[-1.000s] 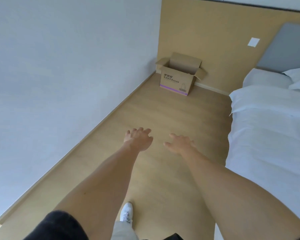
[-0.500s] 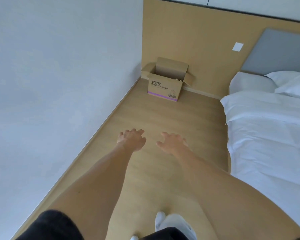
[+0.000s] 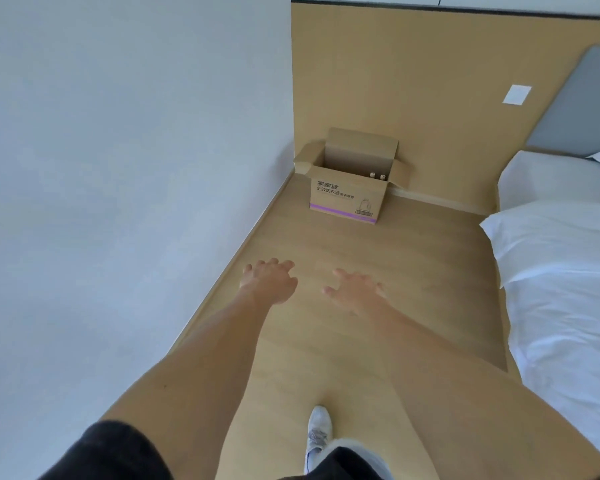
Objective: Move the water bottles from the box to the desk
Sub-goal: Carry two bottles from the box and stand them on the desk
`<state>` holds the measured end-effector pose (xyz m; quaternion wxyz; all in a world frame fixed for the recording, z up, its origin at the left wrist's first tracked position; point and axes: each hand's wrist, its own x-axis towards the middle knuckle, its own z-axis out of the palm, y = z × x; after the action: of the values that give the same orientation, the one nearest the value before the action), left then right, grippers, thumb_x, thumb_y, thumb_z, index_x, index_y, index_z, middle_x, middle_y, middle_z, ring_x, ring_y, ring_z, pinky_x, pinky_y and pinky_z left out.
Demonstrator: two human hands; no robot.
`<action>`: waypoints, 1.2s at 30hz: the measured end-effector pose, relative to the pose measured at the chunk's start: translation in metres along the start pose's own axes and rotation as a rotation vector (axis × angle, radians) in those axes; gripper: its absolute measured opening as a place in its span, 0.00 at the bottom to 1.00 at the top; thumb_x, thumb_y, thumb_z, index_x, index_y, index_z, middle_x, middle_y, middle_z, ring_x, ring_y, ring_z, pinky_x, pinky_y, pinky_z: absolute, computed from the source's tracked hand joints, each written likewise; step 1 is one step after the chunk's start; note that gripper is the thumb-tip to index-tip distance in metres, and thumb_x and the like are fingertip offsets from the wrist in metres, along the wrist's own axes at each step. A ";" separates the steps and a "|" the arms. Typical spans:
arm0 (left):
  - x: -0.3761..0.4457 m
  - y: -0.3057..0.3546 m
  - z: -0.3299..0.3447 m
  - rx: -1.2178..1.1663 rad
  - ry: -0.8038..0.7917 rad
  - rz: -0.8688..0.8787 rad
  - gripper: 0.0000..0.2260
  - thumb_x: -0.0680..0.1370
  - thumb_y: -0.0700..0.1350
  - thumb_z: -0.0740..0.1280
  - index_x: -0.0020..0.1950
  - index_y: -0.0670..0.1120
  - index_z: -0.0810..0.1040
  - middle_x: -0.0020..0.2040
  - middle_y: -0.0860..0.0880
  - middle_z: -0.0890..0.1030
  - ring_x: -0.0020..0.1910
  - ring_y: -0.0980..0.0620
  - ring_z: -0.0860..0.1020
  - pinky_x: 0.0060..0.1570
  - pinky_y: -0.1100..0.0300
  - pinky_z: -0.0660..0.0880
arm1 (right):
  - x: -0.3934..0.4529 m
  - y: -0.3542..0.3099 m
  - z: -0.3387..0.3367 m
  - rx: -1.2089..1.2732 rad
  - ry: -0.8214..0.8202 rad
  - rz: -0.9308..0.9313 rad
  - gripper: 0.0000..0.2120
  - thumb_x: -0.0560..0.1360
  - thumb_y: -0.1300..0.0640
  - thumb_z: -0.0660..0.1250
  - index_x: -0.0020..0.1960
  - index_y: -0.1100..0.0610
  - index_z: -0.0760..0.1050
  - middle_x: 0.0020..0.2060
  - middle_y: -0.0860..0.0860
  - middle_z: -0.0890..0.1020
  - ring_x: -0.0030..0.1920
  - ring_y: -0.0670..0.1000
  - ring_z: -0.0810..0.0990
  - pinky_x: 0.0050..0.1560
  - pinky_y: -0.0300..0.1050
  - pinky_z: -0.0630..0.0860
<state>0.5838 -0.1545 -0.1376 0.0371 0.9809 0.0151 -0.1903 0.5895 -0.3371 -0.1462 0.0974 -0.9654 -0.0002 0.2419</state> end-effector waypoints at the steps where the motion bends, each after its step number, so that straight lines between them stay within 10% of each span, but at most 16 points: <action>1: 0.018 0.001 -0.010 0.002 -0.005 -0.009 0.23 0.84 0.55 0.52 0.80 0.57 0.59 0.75 0.48 0.67 0.73 0.44 0.66 0.70 0.47 0.61 | 0.017 -0.001 -0.010 0.004 -0.004 -0.010 0.28 0.80 0.37 0.55 0.77 0.44 0.60 0.72 0.55 0.70 0.73 0.57 0.65 0.69 0.55 0.61; 36: 0.547 0.051 -0.202 0.123 -0.062 0.360 0.21 0.83 0.52 0.53 0.76 0.52 0.65 0.72 0.43 0.71 0.70 0.41 0.69 0.70 0.44 0.65 | 0.442 -0.014 -0.241 0.103 0.024 0.314 0.31 0.80 0.35 0.54 0.79 0.46 0.57 0.74 0.56 0.69 0.74 0.60 0.66 0.72 0.58 0.61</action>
<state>1.1681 -0.1813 -0.1523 0.0109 0.9618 -0.1737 -0.2113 1.0927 -0.3479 -0.1420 0.1076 -0.9502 0.1642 0.2422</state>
